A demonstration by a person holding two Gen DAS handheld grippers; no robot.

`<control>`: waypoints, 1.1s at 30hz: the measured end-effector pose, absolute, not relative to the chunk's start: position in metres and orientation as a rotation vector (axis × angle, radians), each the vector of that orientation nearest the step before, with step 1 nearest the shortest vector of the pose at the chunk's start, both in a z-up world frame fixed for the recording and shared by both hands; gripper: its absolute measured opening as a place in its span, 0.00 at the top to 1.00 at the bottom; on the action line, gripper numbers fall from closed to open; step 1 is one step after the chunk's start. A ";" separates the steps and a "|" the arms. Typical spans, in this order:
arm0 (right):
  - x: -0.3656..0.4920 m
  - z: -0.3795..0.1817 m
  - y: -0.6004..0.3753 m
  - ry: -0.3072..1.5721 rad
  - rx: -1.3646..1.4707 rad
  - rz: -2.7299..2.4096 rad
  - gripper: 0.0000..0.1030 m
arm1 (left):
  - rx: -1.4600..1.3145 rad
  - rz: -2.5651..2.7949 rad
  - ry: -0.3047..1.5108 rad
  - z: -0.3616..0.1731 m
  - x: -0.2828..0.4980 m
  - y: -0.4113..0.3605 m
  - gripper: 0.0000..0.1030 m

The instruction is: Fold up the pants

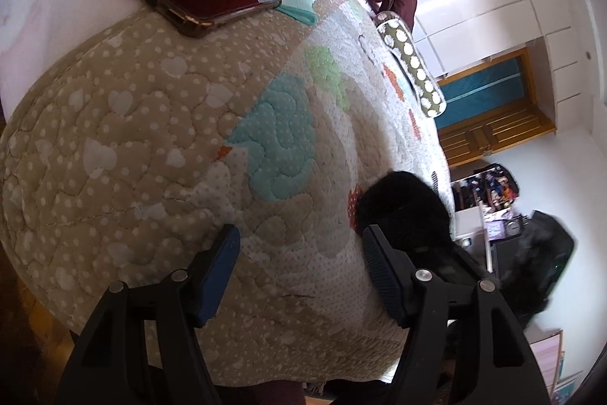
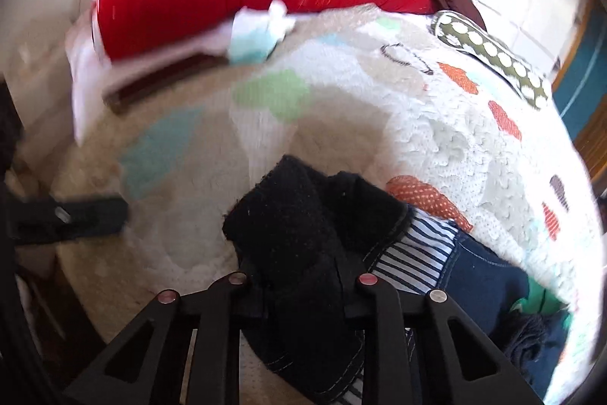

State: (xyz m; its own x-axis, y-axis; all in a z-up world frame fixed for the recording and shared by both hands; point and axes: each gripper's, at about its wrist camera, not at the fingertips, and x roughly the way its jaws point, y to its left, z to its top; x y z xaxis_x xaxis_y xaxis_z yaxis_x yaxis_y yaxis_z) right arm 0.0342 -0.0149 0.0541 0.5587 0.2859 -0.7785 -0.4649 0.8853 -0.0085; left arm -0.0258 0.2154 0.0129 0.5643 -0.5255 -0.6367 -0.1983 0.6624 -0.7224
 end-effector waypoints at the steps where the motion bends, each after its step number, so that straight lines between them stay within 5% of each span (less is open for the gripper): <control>1: 0.034 0.063 -0.030 0.856 -0.157 0.456 0.79 | -0.845 -0.219 0.988 0.014 -0.025 0.212 0.35; 10: 0.008 0.100 -0.159 0.738 0.165 0.407 0.80 | -0.648 -0.280 1.030 0.053 -0.008 0.138 0.35; 16: -0.003 0.076 -0.282 0.731 0.484 0.291 0.79 | -0.488 -0.352 1.063 0.071 0.003 0.071 0.35; 21: -0.015 0.053 -0.339 0.757 0.505 -0.011 0.44 | -0.387 -0.383 1.107 0.071 0.011 0.030 0.35; 33: -0.049 0.071 -0.349 0.618 0.575 0.150 0.43 | -0.212 -0.470 1.140 0.064 0.033 -0.076 0.35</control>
State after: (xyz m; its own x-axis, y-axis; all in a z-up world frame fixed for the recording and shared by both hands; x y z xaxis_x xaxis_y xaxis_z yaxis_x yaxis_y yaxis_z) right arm -0.0490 -0.3491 0.0708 0.8099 0.2992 -0.5045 0.0352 0.8338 0.5510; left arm 0.0327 -0.0761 0.0636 0.3335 -0.4627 -0.8214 0.2507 0.8834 -0.3958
